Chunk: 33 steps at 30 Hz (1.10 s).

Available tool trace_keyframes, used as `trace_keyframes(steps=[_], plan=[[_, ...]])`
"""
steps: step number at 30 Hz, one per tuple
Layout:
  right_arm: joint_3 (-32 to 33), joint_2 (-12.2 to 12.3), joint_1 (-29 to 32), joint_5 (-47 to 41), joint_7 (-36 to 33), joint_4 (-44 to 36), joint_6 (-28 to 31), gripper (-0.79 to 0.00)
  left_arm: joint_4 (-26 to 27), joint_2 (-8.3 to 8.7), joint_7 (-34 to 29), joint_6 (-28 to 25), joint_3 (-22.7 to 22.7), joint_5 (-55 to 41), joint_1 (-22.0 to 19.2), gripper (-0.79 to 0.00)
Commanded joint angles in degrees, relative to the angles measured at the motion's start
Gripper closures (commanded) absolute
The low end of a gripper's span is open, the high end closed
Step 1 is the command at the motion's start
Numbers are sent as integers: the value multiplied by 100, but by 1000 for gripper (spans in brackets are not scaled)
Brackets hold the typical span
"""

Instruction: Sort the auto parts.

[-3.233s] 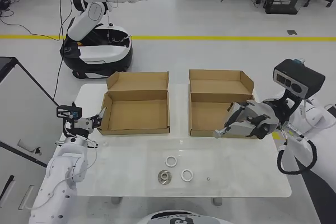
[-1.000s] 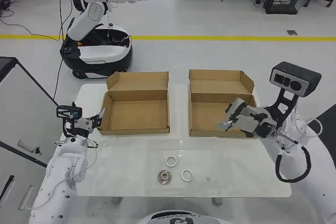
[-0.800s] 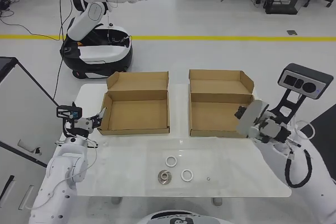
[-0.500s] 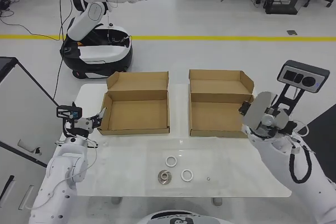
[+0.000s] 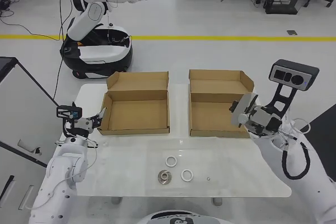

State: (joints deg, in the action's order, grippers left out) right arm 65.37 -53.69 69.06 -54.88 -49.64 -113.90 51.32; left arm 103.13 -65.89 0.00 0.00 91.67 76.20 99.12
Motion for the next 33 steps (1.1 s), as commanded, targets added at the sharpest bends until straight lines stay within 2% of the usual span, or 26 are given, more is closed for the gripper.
trace_keyframes(steps=[1,4,7,9,13,17,18,20,21,23,26,33], plan=[[0,0,0,0,0,0,0,0,0,0,0,0,0,0,0,-785],[13,1,5,50,16,24,-47,0,0,0,0,0,0,0,0,-785],[346,37,15,911,210,75,-686,0,0,0,0,0,0,0,0,-785],[649,80,76,1555,384,43,-1293,0,0,0,0,0,0,0,0,-785],[1279,201,310,2670,479,-89,-2903,0,0,0,0,0,0,0,0,-785],[1748,347,491,3734,-216,-346,-4621,0,0,0,0,0,0,0,0,-785],[1823,392,489,4177,-540,-448,-4969,0,0,0,0,0,0,0,0,-785],[1927,444,503,4478,-949,-540,-5548,0,0,0,0,0,0,0,0,-785],[1979,483,460,4849,-1224,-640,-5714,0,0,0,0,0,0,0,0,-785],[2070,504,419,4896,-1355,-607,-6007,0,0,0,0,0,0,0,0,-785],[2098,572,143,5558,-1847,-600,-6267,0,0,0,0,0,0,0,0,-785],[1449,645,-1167,6581,-3174,45,-6395,0,0,0,0,0,0,0,0,-785]])
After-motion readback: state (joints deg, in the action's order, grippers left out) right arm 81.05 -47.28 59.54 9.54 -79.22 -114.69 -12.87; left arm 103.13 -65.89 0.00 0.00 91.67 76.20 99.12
